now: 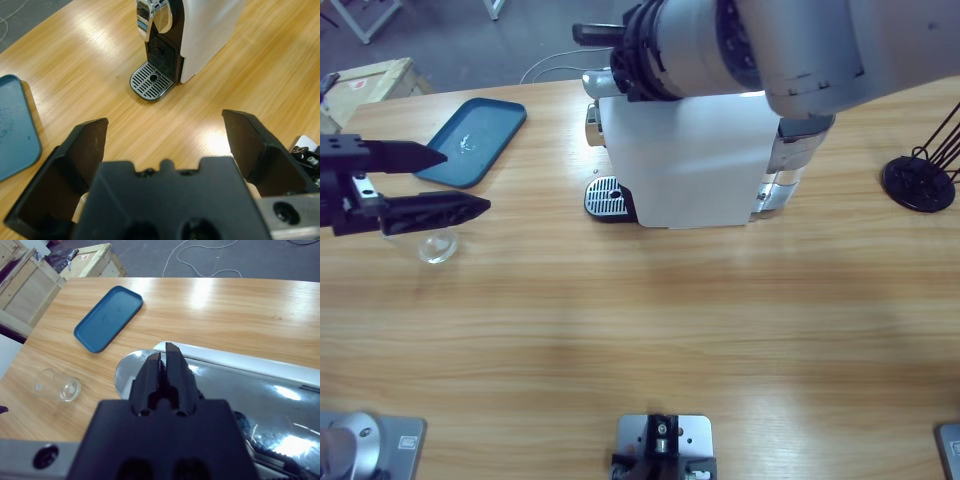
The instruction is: Pour coffee
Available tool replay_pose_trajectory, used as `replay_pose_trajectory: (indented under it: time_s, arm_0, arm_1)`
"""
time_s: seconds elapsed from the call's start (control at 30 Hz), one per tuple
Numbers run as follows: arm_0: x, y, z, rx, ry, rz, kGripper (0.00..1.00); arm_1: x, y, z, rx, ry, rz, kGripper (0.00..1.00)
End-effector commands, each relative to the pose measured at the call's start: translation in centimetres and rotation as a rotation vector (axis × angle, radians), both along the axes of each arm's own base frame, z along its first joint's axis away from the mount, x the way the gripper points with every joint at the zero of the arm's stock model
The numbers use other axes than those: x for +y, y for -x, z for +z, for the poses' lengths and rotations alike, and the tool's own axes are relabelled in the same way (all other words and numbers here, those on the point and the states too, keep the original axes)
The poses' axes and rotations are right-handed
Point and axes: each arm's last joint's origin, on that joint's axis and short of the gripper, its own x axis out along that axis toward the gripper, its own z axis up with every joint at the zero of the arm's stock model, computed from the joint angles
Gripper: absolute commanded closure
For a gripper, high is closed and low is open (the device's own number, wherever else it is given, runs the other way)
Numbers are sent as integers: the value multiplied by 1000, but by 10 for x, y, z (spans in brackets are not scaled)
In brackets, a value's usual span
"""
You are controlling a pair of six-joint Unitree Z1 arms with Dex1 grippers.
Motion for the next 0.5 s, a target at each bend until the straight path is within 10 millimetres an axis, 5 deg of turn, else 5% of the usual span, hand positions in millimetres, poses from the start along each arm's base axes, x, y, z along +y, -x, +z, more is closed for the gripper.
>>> replay_pose_trajectory:
  time_s: [0.03,0.07,0.1,0.13,0.2,0.27,0.5]
  arm_0:
    - [8,3,-7,4,-25,64,18]
    - [11,4,-6,-6,-25,91,18]
    - [15,6,-6,-14,-28,129,18]
    - [19,6,-6,-18,-27,189,18]
    - [29,4,-5,-26,-25,403,18]
    - [38,5,-6,-31,-60,565,18]
    - [50,7,-35,95,-103,865,18]
  arm_1:
    - [-21,18,-49,76,193,18,1000]
    - [-29,25,-24,38,165,35,790]
    - [-42,34,2,-1,153,51,209]
    - [-56,44,30,-46,146,69,10]
    - [-87,67,72,-93,117,78,0]
    - [-119,92,88,-95,131,79,0]
    - [-187,152,66,-27,245,134,0]
